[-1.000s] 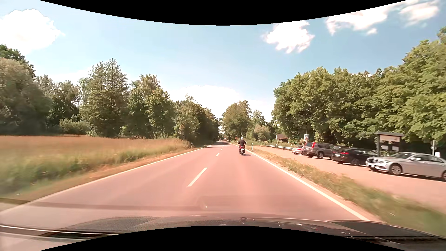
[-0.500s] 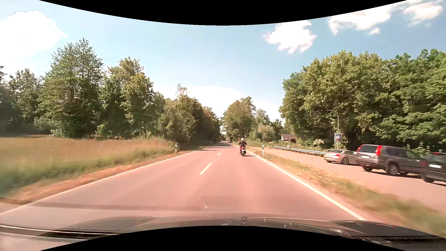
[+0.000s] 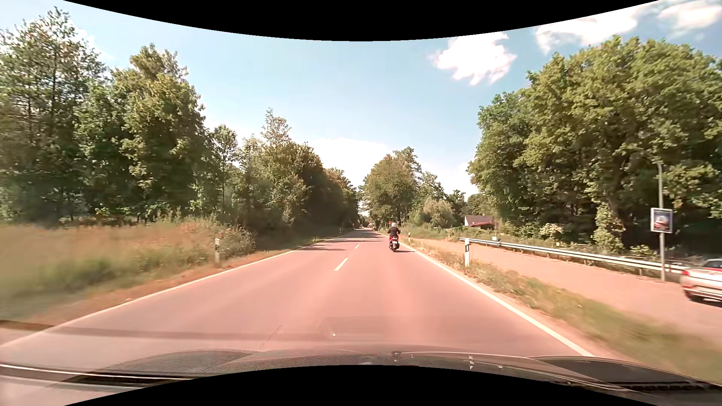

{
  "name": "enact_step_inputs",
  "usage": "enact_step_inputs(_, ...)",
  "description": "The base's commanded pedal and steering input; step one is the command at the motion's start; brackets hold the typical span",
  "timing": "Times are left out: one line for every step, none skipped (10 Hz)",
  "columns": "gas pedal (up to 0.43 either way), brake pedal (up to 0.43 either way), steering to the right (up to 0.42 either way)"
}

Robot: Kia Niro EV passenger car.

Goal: Follow the waypoints while adhering to traffic rules and regulations

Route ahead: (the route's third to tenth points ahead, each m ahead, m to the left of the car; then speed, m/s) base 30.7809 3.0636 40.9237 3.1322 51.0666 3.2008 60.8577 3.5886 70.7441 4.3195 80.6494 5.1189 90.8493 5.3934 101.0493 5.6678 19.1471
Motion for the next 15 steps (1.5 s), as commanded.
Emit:
enact_step_inputs(0.189, 0.006, -0.004)
enact_step_inputs(0.189, 0.006, -0.004)
enact_step_inputs(0.189, 0.006, -0.004)
enact_step_inputs(0.189, 0.006, -0.004)
enact_step_inputs(0.189, 0.006, -0.004)
enact_step_inputs(0.189, 0.006, -0.004)
enact_step_inputs(0.189, 0.006, -0.004)
enact_step_inputs(0.189, 0.006, -0.004)
enact_step_inputs(0.189, 0.006, -0.004)
enact_step_inputs(0.189, 0.006, -0.004)
enact_step_inputs(0.189, 0.006, -0.004)
enact_step_inputs(0.189, 0.006, -0.004)
enact_step_inputs(0.189, 0.006, -0.003)
enact_step_inputs(0.189, 0.006, -0.003)
enact_step_inputs(0.189, 0.006, -0.003)
